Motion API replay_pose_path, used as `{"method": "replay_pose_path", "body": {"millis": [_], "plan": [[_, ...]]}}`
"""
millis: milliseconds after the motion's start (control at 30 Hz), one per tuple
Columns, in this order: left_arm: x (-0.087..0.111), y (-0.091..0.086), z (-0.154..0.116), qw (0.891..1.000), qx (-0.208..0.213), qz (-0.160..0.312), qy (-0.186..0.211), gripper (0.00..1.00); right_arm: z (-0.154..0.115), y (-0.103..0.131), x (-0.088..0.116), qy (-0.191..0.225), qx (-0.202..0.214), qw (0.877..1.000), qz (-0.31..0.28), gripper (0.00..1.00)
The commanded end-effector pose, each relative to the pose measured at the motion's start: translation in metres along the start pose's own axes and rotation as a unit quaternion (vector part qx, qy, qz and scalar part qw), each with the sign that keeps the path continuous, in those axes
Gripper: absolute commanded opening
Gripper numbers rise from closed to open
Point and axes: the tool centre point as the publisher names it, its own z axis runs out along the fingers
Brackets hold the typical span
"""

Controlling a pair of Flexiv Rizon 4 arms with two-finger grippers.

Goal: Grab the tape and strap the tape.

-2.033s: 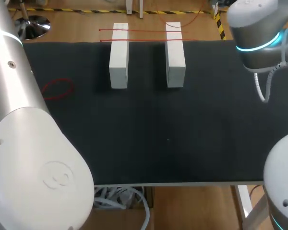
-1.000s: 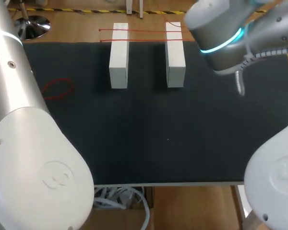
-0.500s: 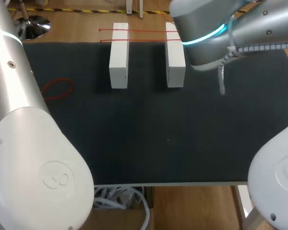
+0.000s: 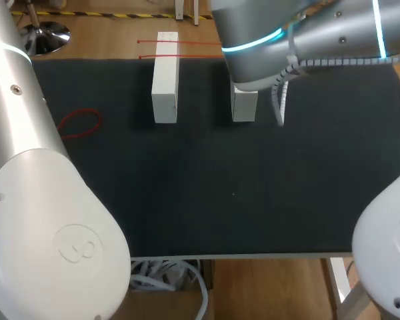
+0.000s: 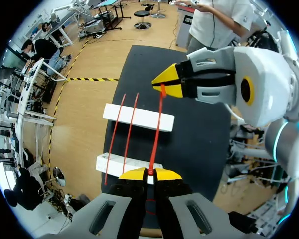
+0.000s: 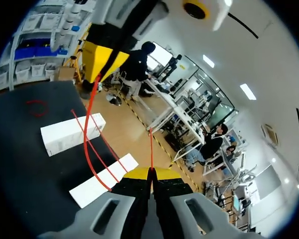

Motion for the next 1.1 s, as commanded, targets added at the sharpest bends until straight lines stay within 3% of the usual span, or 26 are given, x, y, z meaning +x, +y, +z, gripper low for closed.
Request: {"method": "replay_pose_path", "body": {"millis": [33, 533, 1100], "plan": [[-0.001, -0.001, -0.002, 1.0, -0.003, 0.0, 0.002, 0.0, -0.001, 0.005, 0.003, -0.004, 0.014, 1.0, 0.002, 0.0], [-0.001, -0.001, -0.002, 1.0, -0.003, 0.0, 0.002, 0.0, -0.002, 0.013, 0.005, -0.039, 0.003, 0.999, -0.03, 0.0], [-0.001, -0.001, -0.002, 1.0, -0.003, 0.0, 0.002, 0.0, 0.0, 0.024, 0.015, -0.052, 0.009, 0.998, -0.027, 0.0]]}}
